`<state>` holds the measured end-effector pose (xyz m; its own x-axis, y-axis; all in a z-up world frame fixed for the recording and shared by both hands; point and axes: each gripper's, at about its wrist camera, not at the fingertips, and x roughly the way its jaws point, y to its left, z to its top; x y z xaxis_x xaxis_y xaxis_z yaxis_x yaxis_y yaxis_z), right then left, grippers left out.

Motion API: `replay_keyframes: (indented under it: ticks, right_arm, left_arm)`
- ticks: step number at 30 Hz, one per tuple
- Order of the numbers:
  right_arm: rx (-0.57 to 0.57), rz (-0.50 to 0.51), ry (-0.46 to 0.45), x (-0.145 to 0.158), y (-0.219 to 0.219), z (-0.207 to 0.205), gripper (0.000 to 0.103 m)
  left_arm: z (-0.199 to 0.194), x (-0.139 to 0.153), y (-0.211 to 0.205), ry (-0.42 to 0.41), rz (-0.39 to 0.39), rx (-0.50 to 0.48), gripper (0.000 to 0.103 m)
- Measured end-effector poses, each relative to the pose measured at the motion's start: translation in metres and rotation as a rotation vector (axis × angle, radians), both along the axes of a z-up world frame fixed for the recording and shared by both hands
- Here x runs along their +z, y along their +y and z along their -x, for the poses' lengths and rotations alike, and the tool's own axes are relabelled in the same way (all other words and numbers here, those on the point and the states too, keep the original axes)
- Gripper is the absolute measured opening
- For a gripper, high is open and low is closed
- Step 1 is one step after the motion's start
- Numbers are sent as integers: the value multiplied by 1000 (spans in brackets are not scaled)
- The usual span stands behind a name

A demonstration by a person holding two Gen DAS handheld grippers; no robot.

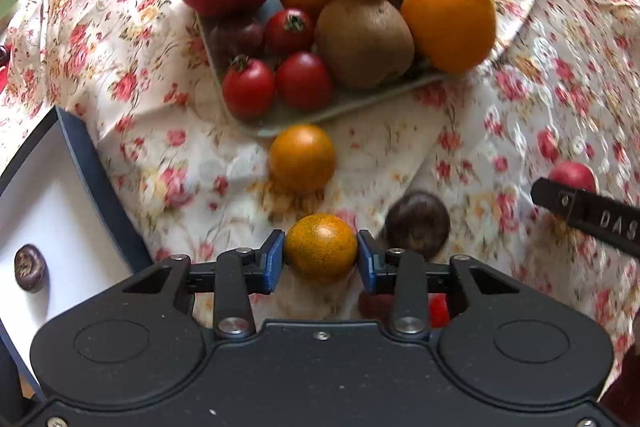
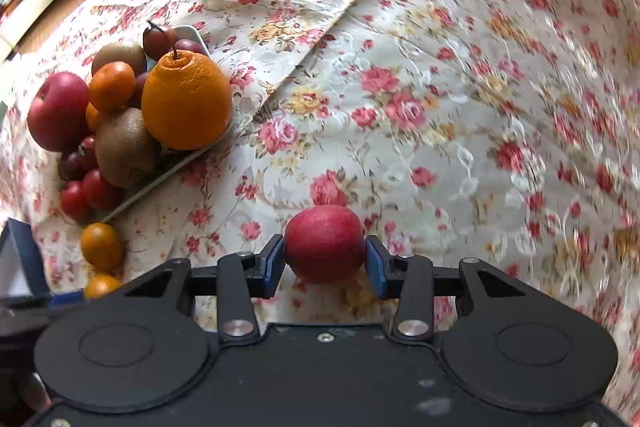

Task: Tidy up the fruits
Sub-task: 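Lower the tangerine into the box and open the left gripper while the right gripper carries the red fruit over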

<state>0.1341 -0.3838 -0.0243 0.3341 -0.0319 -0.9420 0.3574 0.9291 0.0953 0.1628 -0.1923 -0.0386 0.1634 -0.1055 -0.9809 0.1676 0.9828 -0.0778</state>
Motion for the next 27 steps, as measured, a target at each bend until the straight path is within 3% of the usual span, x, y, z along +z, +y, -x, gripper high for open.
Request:
replay_keyframes:
  ticks: [8,12,20,27]
  right_arm:
    - [-25,-66,2,20,12,35,44]
    - [4,-62,-11,32,33,54,44]
    - [123,-123,-15,42,105,84,44]
    - [210,-147,-11,44,178,98,44]
  left_arm:
    - [36,33,46,-23,65,-9,46]
    - [50,44,78,-39,53,15,46]
    - [61,47,151,-64,-16,137,46]
    - [64,35,199,-101,-19,233,46]
